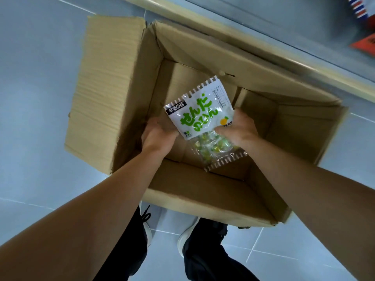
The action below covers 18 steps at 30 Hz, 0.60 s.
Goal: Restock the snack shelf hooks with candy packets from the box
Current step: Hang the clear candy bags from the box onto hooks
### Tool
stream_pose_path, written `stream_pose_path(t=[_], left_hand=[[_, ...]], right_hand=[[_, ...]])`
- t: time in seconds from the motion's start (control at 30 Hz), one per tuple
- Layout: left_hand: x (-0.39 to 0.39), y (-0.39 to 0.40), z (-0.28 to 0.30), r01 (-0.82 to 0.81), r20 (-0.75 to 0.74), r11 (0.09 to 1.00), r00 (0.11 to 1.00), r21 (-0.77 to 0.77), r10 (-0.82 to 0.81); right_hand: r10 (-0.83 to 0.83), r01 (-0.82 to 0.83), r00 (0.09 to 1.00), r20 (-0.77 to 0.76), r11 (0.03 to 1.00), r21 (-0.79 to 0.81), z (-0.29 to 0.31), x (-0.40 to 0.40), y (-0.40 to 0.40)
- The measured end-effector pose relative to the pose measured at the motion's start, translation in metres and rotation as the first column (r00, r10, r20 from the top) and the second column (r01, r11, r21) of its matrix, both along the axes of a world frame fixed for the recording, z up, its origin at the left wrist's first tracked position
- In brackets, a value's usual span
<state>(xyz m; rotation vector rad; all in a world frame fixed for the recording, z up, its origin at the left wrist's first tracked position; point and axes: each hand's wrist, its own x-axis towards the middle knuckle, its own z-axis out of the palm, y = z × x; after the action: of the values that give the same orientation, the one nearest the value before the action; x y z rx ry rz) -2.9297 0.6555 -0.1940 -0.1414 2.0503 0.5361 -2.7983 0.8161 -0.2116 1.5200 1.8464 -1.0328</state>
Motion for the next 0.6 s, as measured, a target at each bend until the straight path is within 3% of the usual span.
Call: stream_pose_path(t=[0.17, 0.27, 0.37, 0.6], left_hand=[[0.017, 0.001, 0.024, -0.231, 0.214, 0.968, 0.955, 0.102, 0.205], [0.02, 0.003, 0.061, -0.262, 0.336, 0.948, 0.922, 0.18, 0.191], [0.014, 0.004, 0.107, -0.297, 0.336, 0.934, 0.916, 0.2, 0.219], [0.005, 0.003, 0.275, -0.222, 0.256, 0.928, 0.956, 0.3, 0.146]], right_hand=[[-0.238, 0.205, 0.951, -0.196, 0.964, -0.171, 0.043, 0.006, 0.006], [-0.356, 0.267, 0.904, -0.238, 0.903, -0.337, 0.083, 0.004, 0.0], [-0.447, 0.309, 0.862, -0.24, 0.838, -0.45, 0.128, 0.002, -0.007], [-0.575, 0.41, 0.777, -0.256, 0.771, -0.486, 0.295, 0.01, -0.016]])
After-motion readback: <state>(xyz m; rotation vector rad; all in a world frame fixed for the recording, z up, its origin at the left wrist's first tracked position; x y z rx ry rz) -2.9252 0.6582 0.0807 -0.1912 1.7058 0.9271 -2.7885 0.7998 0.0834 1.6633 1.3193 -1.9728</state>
